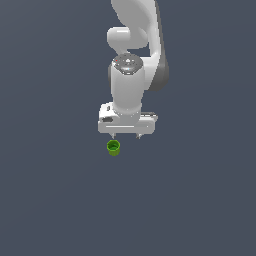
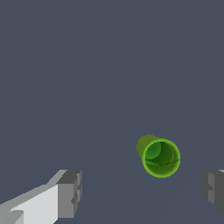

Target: Pick up the object and move it to a goal position.

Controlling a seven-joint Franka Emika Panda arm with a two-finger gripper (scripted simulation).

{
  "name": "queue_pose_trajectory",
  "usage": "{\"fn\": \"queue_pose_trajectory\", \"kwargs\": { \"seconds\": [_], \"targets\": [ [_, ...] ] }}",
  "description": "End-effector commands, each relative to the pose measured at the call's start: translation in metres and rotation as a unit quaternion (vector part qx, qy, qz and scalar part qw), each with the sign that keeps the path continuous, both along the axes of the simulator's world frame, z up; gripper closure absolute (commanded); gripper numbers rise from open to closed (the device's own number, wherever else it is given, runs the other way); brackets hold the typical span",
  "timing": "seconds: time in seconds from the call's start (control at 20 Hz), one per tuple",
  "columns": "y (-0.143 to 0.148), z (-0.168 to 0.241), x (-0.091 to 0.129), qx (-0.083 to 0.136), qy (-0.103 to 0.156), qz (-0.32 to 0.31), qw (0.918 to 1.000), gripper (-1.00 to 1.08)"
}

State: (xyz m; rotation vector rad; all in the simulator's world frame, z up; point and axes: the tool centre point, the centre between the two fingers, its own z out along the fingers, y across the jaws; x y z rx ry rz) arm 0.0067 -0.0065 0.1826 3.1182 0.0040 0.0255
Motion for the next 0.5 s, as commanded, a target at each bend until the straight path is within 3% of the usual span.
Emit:
{"fn": "queue_pose_trajectory", "kwargs": {
  "seconds": [0.0,0.45],
  "targets": [
    [-0.001,0.002,0.001,0.0,-0.003,-0.002,1.0,-0.92],
    [-0.017,-0.023,-0.004,0.004,0.001,-0.015,0.9999,-0.92]
  ]
}}
